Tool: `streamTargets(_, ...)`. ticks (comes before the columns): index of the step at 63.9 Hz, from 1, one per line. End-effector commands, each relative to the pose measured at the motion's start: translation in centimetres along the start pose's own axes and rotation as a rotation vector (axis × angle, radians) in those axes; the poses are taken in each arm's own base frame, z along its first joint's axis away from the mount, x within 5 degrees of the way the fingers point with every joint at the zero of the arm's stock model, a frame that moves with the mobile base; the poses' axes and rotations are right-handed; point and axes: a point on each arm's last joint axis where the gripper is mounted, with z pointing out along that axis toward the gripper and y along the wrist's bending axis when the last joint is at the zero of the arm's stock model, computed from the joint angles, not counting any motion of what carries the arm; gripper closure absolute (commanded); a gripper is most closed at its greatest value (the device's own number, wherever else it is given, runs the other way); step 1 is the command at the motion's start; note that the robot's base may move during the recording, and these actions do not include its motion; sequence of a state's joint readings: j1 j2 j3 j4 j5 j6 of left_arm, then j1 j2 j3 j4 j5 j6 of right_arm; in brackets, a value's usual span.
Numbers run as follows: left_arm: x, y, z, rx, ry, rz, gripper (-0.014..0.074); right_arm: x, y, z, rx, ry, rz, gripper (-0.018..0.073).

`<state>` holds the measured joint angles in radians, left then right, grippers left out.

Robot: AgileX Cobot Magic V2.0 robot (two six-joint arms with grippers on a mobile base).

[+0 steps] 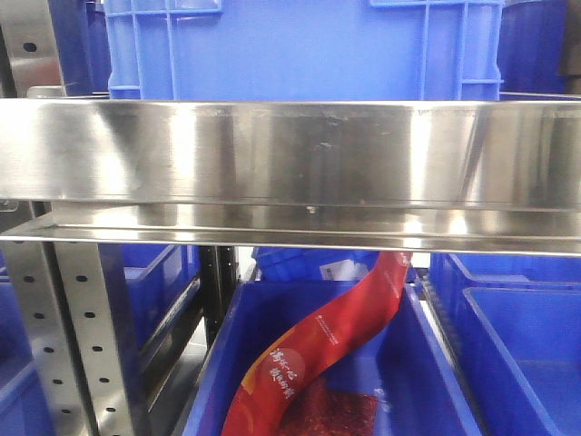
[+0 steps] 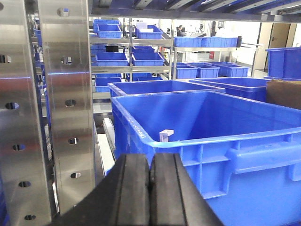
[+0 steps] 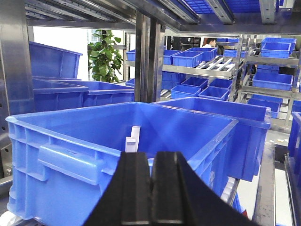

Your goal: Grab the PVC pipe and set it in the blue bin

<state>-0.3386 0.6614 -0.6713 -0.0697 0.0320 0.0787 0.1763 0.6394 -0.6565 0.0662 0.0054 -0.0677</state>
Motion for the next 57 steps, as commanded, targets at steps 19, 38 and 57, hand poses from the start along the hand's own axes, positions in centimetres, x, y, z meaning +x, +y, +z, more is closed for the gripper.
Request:
streamTargets(19,-0.3,0.1,-0.2,-0.007,-0.029,-0.012,0.0707,2.7,-1.1,-3.3,0.110,-0.022,-0.025,0.0727)
streamTargets(38,-0.3,0.1,-0.2,-0.007,-0.029,-0.012,0.0707,11.4,-2.4,-8.6,0.383,0.000,-0.052,0.0727)
streamTargets(57,-0.3,0.1,-0.2,-0.007,-0.029,-0.012,0.0707,15.8,-2.3,-9.9,0.418,0.022,-0.040,0.0727)
